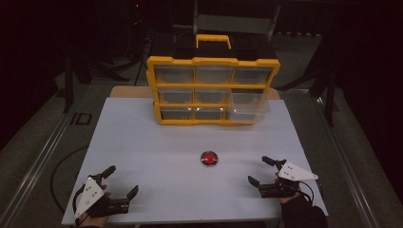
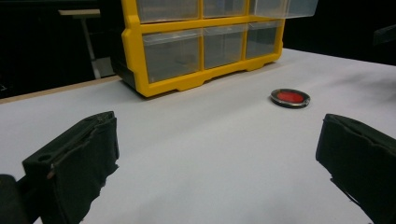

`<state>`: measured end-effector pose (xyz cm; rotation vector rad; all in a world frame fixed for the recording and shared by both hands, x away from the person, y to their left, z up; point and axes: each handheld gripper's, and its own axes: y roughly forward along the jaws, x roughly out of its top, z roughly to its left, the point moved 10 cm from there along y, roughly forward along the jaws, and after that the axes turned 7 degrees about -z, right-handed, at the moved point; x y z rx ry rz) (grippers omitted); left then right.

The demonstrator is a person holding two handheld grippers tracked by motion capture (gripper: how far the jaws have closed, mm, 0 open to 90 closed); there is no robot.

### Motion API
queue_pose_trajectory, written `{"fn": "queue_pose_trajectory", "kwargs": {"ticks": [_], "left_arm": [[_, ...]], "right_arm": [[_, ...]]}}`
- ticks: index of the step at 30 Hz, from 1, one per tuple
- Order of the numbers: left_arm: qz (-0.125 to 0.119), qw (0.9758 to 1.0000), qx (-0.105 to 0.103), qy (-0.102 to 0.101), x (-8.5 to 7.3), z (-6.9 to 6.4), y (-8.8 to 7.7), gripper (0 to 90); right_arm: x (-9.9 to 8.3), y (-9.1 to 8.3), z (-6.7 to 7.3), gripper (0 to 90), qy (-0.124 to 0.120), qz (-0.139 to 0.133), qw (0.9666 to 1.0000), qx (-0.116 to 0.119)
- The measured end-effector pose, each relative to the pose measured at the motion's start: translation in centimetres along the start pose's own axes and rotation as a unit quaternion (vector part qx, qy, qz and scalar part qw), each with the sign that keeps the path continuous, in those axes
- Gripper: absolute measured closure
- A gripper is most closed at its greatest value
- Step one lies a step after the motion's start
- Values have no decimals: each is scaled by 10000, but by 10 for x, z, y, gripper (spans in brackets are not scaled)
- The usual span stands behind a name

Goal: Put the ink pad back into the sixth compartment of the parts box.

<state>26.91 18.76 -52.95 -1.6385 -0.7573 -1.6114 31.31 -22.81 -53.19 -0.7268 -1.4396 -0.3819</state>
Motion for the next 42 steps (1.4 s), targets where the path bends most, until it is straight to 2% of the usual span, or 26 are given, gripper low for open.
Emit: {"fn": "queue_pose_trajectory", "kwargs": {"ticks": [10, 14, 20, 32, 37, 42], "left_arm": [[-47, 10000, -42, -56, 2, -1, 1, 0], [-17, 10000, -37, -48, 1, -1, 2, 0], [-48, 9999, -54, -110, 2, -1, 3, 0], [-111, 9998, -34, -150, 4, -1, 2, 0], [-129, 9998, -36, -147, 4, 0, 2, 0], [-135, 9998, -36, -149, 4, 0, 2, 0]], "right_arm": [[-1, -1, 0, 95, -2, -6, 10000, -11], [0, -2, -3, 95, -18, 11, 9999, -110], [-4, -1, -3, 95, -51, 200, 9997, -141], [-4, 0, -4, 95, -43, 234, 9995, -220], [-1, 0, 0, 95, 48, 266, 9996, -122], [2, 0, 3, 94, 33, 349, 9994, -42]]}}
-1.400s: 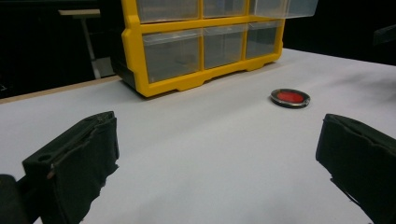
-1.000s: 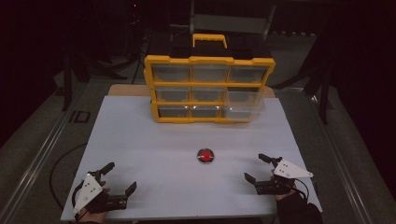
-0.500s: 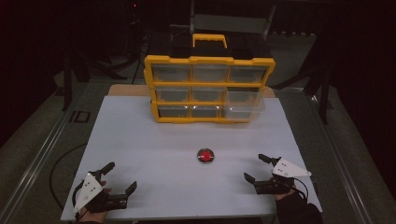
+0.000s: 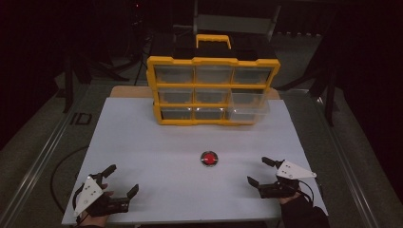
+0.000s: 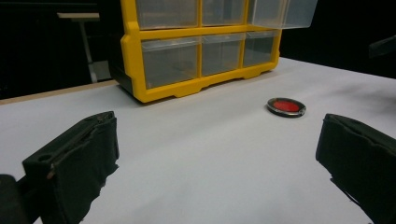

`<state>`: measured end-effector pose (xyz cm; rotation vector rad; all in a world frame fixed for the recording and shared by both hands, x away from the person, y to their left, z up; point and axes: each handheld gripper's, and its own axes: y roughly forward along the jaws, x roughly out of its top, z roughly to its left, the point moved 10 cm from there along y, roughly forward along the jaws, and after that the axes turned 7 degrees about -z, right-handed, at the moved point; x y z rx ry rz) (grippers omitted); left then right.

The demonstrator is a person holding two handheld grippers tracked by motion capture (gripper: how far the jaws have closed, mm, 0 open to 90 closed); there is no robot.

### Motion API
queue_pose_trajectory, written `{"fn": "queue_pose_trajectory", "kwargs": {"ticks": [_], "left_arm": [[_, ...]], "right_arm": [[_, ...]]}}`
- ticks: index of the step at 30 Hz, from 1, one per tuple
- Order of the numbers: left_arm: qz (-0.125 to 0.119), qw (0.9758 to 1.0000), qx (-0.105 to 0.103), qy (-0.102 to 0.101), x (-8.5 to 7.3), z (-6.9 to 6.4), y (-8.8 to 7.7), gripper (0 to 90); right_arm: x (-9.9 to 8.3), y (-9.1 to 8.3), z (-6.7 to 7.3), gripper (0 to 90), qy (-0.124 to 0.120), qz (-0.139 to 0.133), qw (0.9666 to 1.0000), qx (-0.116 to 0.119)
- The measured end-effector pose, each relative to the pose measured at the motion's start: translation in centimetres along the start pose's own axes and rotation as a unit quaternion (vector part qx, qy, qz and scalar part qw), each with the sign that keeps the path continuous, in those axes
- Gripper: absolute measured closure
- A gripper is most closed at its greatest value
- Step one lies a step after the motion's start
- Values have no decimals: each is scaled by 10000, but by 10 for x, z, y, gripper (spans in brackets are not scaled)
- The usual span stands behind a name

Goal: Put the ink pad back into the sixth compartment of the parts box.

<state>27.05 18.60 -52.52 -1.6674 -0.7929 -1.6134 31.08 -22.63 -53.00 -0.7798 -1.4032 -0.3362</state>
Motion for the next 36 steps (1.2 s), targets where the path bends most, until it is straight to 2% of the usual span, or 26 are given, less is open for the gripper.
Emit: {"fn": "queue_pose_trajectory", "kwargs": {"ticks": [4, 10, 12, 21, 24, 30, 36], "left_arm": [[-9, 10000, -6, -4, 0, 0, 0, 0], [-16, 10000, -12, 1, 1, 0, 0, 0], [-23, 10000, 3, 1, 1, 0, 0, 0], [-60, 10000, 17, -60, 1, 2, -1, 0], [-60, 10000, 29, -67, 1, 2, -1, 0], [-57, 10000, 15, -78, 1, 2, 0, 0], [-58, 9999, 20, -111, 1, 2, -1, 0]], "right_arm": [[-1, 1, 2, 94, -5, 111, 9999, -2], [13, -4, 2, 94, -44, -70, 9999, -78], [26, -8, 1, 94, -35, -169, 9998, -131], [55, -16, -7, 94, -124, -186, 9991, -355], [64, -17, -8, 94, -93, -252, 9991, -337], [78, -14, -10, 95, -214, -290, 9988, -345], [88, -7, -8, 95, -259, -273, 9990, -243]]}}
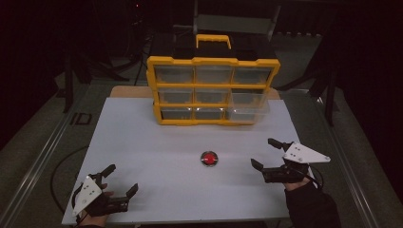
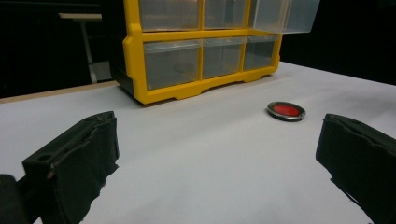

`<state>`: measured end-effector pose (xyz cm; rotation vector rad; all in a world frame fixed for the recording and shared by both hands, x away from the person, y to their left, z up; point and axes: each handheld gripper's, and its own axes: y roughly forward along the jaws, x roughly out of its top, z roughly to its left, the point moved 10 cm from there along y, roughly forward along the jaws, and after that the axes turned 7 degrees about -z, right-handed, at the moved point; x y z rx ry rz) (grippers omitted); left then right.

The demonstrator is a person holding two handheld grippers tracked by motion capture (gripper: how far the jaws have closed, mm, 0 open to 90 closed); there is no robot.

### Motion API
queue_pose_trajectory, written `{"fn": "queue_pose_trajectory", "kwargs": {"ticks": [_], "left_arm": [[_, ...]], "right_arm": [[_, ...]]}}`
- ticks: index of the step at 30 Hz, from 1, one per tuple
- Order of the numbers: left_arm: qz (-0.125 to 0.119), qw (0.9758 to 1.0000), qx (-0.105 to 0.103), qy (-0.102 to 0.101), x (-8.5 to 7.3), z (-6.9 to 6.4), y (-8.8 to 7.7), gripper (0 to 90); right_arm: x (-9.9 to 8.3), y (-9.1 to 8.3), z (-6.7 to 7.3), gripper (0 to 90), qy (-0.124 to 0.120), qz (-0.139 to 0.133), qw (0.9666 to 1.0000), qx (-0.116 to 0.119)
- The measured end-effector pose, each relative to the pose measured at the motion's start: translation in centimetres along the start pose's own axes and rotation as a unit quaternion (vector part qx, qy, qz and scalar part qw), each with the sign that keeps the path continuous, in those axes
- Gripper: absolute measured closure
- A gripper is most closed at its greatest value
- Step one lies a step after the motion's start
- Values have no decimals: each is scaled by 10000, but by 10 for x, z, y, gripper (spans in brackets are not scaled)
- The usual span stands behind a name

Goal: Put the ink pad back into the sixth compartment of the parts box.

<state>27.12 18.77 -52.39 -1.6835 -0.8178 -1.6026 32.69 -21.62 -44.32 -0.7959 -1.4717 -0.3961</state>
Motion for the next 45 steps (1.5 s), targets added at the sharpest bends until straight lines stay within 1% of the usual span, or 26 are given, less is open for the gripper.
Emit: {"fn": "queue_pose_trajectory", "kwargs": {"ticks": [4, 14, 19, 25, 29, 30, 37, 40, 45], "left_arm": [[-3, 10000, -12, -3, 0, 0, 0, 0], [-20, 10000, -28, -31, 1, 0, 1, 0], [-35, 10000, -25, -50, 1, 0, 0, 0], [-37, 10000, -40, -26, 2, -1, 0, 0], [-38, 10000, -42, -22, 2, -1, 0, 0], [-44, 10000, -43, -28, 2, -1, 0, 0], [-50, 10000, -48, -27, 2, -1, 0, 0], [-59, 10000, -58, -33, 2, -1, 0, 0], [-64, 10000, -62, -17, 2, -1, 0, 0]], "right_arm": [[7, 5, 2, 95, -24, -56, 10000, 74], [19, 20, 12, 95, -91, -64, 9994, 316], [22, 30, 18, 95, -151, 3, 9990, 416], [21, 43, 26, 94, -227, 87, 9983, 539], [21, 49, 30, 94, -199, 86, 9979, 610], [21, 53, 31, 94, -216, 91, 9977, 640], [16, 66, 35, 94, -165, 140, 9973, 709], [15, 69, 35, 94, -138, 151, 9972, 716], [8, 78, 37, 94, -125, 208, 9969, 753]]}}
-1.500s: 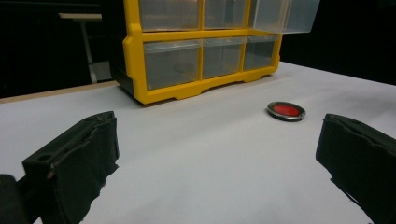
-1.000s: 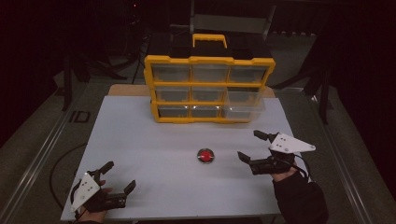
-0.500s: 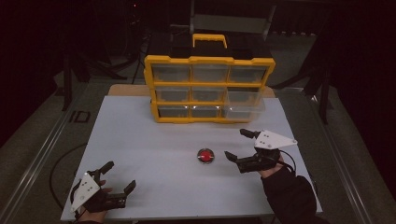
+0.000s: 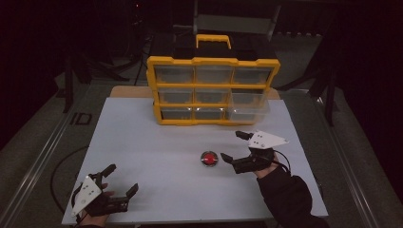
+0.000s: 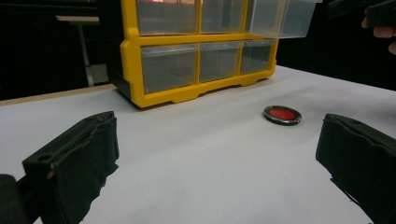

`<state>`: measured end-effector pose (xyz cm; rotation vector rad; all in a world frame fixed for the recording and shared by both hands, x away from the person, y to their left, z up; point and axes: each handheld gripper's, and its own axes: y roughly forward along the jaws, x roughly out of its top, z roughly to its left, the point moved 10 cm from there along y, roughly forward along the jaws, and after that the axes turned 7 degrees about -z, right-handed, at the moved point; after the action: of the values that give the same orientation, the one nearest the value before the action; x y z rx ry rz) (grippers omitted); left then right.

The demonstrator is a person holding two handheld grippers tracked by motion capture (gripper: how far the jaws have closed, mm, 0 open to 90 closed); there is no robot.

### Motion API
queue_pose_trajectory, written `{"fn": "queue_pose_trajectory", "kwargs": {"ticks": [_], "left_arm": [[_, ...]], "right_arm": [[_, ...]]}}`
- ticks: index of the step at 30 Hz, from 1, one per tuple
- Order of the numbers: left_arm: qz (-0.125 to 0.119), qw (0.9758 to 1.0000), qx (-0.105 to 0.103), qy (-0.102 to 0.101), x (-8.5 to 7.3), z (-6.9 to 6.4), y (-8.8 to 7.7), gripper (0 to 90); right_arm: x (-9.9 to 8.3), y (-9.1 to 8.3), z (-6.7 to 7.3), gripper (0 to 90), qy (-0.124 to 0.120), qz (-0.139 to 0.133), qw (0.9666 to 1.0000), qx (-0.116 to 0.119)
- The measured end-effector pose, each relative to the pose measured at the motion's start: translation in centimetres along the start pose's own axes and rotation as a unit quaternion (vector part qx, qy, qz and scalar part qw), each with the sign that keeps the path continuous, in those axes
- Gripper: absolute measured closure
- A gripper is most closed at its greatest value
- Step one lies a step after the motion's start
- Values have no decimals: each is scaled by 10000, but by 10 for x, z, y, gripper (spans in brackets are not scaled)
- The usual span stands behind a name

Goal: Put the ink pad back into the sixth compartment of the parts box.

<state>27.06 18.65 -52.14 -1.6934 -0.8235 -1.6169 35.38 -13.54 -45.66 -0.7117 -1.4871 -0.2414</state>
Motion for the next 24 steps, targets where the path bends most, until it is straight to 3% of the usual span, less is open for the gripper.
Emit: {"fn": "queue_pose_trajectory", "kwargs": {"ticks": [18, 24], "left_arm": [[-5, 10000, -16, -21, 0, 0, 0, 0], [5, 10000, -18, -19, 0, 0, 0, 0]], "right_arm": [[-26, 34, 5, 94, 256, 210, 9993, 156], [-42, 44, 8, 94, 208, 419, 9987, 218]]}}
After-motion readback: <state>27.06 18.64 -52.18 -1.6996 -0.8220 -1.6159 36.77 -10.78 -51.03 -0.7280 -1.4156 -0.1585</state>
